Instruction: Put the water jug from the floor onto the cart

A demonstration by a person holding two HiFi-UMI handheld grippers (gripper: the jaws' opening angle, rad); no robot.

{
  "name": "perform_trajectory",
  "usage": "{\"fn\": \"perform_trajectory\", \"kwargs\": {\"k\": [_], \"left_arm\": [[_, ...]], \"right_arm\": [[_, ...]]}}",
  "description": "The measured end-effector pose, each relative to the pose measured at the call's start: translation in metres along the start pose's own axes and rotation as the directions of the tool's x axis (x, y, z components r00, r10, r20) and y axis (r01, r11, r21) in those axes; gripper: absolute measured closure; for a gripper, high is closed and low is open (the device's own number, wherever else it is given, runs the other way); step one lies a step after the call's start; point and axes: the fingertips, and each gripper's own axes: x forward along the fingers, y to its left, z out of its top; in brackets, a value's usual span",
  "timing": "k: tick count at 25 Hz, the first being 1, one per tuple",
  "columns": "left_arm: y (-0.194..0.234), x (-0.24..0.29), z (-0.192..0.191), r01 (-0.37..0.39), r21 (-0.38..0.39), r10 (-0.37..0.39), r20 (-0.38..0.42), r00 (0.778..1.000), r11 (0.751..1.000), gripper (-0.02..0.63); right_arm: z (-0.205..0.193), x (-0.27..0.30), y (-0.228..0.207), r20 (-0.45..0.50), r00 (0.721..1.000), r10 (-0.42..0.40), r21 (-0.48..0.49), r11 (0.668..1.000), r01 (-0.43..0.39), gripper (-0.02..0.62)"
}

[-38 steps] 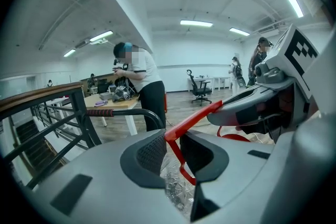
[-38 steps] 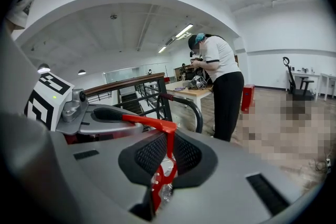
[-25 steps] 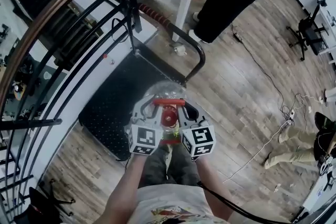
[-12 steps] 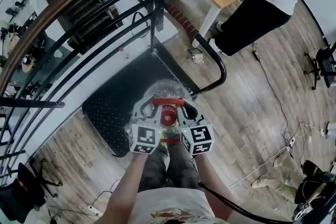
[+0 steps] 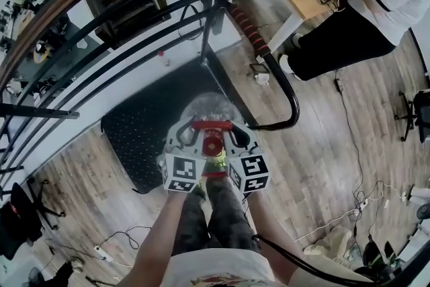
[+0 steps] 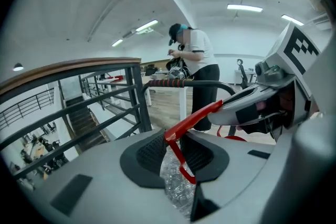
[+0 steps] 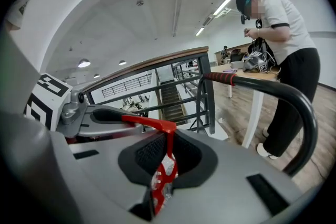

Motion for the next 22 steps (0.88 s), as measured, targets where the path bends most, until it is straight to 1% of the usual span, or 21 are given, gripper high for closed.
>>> {"fn": "perform_trajectory", "kwargs": {"k": [10, 16, 22], "left_arm": [[0.024, 0.045, -0.020, -0.073, -0.025, 0.072, -0.040, 0.997, 0.997, 0.522], [0.038, 0.072, -0.031, -0.094, -0.044, 0.091, -0.057, 0.994, 0.995, 0.522], [0.041, 0.097, -0.041, -0.097, -0.050, 0.093, -0.079, 0.993, 0.994, 0.522]], "right_arm": [[-0.012, 0.052, -0.021, -0.031, 0.996, 0.083, 0.004, 0.997, -0.082, 0.561], [-0.017, 0.083, -0.036, -0.053, 0.994, 0.099, 0.009, 0.995, -0.099, 0.561], [-0.028, 0.101, -0.052, -0.064, 0.993, 0.098, 0.030, 0.995, -0.097, 0.561]]}}
